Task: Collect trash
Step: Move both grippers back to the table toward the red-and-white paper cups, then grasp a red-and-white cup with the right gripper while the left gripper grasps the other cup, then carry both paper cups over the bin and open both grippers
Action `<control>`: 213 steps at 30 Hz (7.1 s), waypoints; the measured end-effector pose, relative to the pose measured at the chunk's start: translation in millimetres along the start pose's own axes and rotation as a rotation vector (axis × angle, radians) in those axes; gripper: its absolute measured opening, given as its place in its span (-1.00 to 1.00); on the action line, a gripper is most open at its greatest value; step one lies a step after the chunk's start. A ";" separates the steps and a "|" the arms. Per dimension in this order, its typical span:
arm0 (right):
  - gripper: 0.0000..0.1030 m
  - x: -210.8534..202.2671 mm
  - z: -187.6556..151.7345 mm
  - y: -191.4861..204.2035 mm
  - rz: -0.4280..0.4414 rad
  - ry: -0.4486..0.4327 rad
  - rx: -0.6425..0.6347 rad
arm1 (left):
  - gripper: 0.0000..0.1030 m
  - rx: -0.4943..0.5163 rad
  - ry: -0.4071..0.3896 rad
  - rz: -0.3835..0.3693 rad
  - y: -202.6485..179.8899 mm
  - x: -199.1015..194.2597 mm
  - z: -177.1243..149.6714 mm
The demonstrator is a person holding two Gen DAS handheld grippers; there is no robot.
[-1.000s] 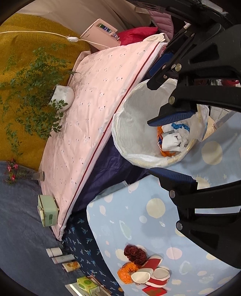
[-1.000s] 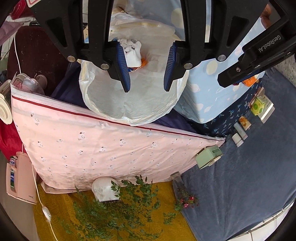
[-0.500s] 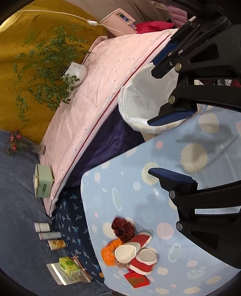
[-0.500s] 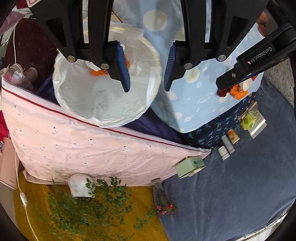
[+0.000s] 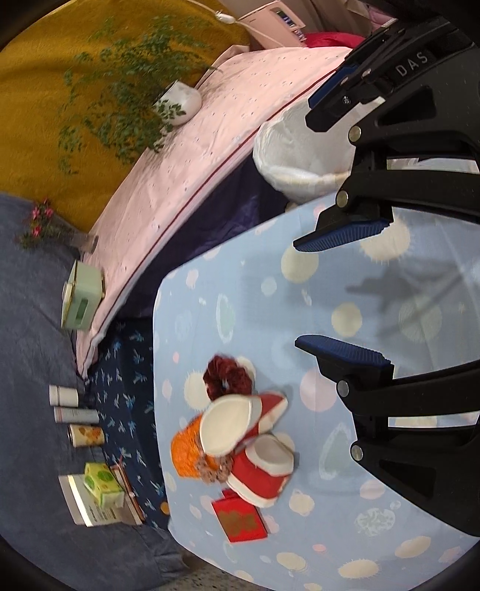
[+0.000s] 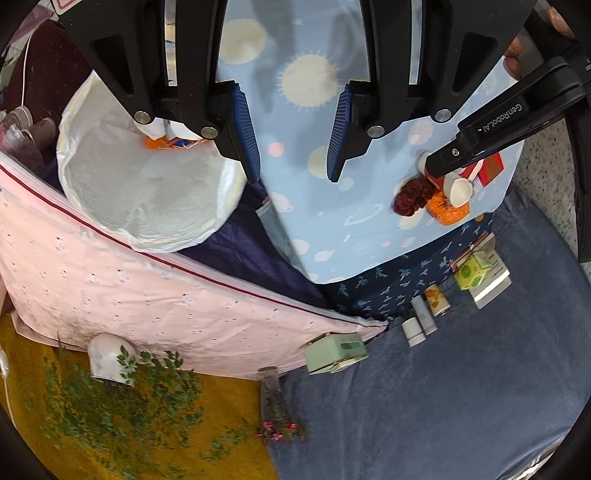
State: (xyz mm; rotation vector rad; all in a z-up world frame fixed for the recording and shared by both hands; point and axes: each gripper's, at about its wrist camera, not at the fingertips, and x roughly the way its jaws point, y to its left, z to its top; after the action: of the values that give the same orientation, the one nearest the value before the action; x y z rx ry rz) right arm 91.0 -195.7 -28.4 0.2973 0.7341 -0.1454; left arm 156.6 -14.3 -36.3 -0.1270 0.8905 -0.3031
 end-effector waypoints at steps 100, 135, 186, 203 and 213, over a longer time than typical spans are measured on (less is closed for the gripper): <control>-0.93 40.4 -0.4 103.7 0.107 0.072 -0.061 | 0.64 0.079 -0.040 0.057 230.7 53.7 23.7; -0.93 60.7 -17.1 84.2 0.086 0.132 -0.027 | -0.84 -0.057 0.042 -0.105 162.6 72.9 -5.0; -0.93 -54.8 1.3 -123.0 -0.015 -0.111 0.290 | -0.95 0.349 0.027 -0.256 -153.4 -16.1 -35.7; -0.93 -53.9 -5.8 -182.9 -0.091 -0.114 0.381 | -0.94 0.433 0.082 -0.305 -210.0 5.2 -47.7; -0.55 -53.8 -7.6 -184.8 -0.112 -0.117 0.396 | -0.26 0.375 0.063 -0.261 -197.4 7.3 -41.5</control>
State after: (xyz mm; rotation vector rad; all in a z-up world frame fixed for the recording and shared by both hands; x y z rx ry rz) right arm 3.5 -367.0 -37.1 0.6198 0.6020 -0.4138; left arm 87.6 -203.4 -21.5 0.1162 0.8659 -0.7144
